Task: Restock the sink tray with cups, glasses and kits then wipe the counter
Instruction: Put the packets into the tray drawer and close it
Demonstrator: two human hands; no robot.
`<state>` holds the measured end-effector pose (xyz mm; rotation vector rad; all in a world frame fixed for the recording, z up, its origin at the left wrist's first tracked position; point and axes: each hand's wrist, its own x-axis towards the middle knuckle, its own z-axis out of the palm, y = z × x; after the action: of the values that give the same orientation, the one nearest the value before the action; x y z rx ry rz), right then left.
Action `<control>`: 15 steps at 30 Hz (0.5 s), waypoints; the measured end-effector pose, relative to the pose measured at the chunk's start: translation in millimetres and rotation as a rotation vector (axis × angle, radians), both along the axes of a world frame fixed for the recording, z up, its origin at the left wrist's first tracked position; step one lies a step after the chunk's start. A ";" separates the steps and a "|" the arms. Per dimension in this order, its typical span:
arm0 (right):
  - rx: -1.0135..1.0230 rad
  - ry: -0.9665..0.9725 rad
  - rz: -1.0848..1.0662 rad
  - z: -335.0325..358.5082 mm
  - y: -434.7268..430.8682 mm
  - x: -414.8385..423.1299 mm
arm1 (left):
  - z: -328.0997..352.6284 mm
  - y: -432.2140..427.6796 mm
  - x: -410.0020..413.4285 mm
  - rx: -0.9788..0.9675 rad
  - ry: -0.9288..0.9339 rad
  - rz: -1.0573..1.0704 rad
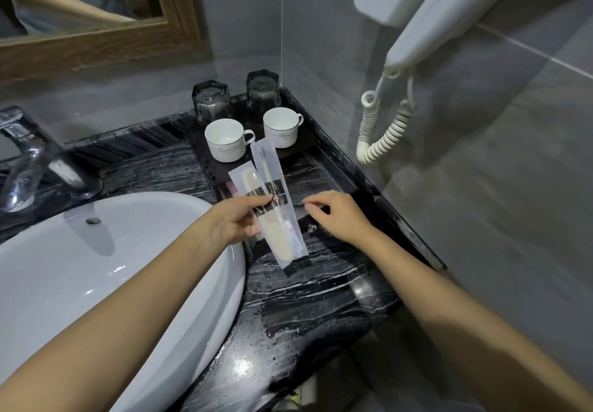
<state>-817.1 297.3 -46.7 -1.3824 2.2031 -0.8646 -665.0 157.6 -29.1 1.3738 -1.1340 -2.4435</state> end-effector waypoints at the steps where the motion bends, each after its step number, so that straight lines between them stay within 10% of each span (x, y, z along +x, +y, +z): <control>1: -0.058 -0.109 -0.065 4.8 -2.7 6.0 | 0.2 1.7 -1.2 0.011 0.009 0.014; 15: -0.060 -0.537 -0.249 27.9 -34.4 17.9 | 3.8 -5.8 -5.5 0.067 0.134 0.158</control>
<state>-799.2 262.9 -18.8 -0.7785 1.9516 -1.2301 -670.5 151.8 -25.3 1.2429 -0.8864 -2.4388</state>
